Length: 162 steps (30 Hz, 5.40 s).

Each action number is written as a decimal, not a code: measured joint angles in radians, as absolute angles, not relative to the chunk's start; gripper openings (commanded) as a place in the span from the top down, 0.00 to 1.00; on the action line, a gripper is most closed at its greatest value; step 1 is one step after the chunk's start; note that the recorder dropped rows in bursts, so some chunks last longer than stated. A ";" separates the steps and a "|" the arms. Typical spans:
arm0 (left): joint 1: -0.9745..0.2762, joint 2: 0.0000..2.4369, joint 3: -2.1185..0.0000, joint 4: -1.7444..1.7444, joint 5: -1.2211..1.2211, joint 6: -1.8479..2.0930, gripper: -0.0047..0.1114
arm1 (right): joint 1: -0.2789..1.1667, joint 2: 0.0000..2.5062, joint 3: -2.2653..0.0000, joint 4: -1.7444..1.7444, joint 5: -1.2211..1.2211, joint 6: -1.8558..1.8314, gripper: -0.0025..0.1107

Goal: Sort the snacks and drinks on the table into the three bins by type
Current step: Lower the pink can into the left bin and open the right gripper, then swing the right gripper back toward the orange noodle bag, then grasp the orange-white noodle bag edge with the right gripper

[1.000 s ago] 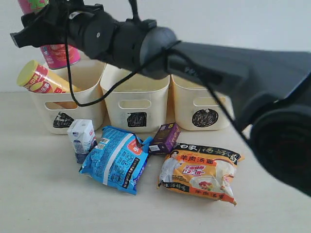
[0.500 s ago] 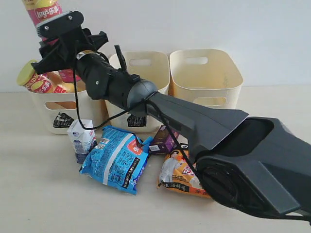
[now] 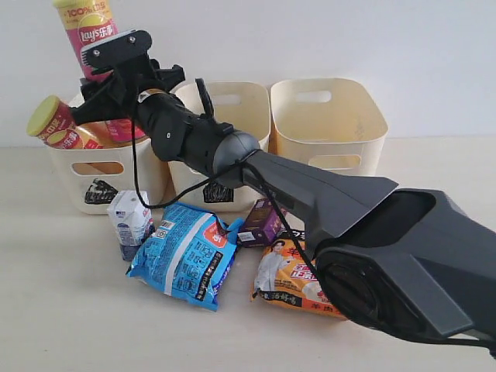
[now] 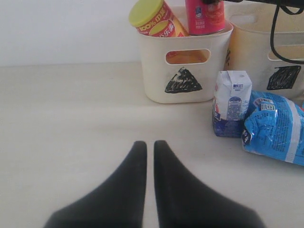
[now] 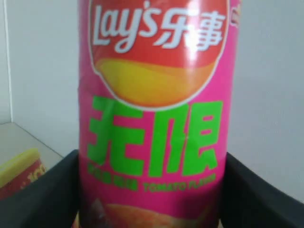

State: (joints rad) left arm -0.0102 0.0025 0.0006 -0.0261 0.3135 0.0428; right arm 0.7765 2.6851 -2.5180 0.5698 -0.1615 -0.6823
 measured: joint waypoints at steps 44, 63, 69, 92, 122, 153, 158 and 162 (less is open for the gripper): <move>-0.010 0.003 0.001 -0.026 0.313 0.043 0.92 | 0.784 2.420 -2.520 0.433 0.771 -0.504 0.98; -0.010 0.003 0.001 -0.026 0.313 0.043 0.92 | 0.940 2.314 -2.514 -0.007 1.213 -0.263 0.98; -0.010 0.003 0.001 -0.026 0.313 0.043 0.92 | 0.941 2.148 -2.121 -0.012 1.216 -0.260 0.98; -0.010 0.003 0.001 -0.026 0.313 0.043 0.92 | 0.399 1.451 -1.130 0.011 0.987 -0.261 0.98; -0.010 0.003 0.001 -0.026 0.313 0.043 0.92 | -0.062 1.552 -0.834 0.876 0.916 -0.621 0.07; -0.010 0.003 0.001 -0.026 0.313 0.043 0.92 | 0.119 1.912 -0.838 1.350 0.709 -0.938 0.23; -0.010 0.003 0.001 -0.026 0.313 0.043 0.92 | 0.181 1.938 -0.844 1.450 0.709 -0.994 0.31; -0.010 0.003 0.001 -0.026 0.313 0.043 0.92 | 0.199 1.955 -0.858 1.451 0.683 -1.009 0.83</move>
State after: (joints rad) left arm -0.0102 0.0025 0.0006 -0.0261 0.3135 0.0428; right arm 0.1994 1.9548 -0.8577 1.4511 0.6834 -1.0088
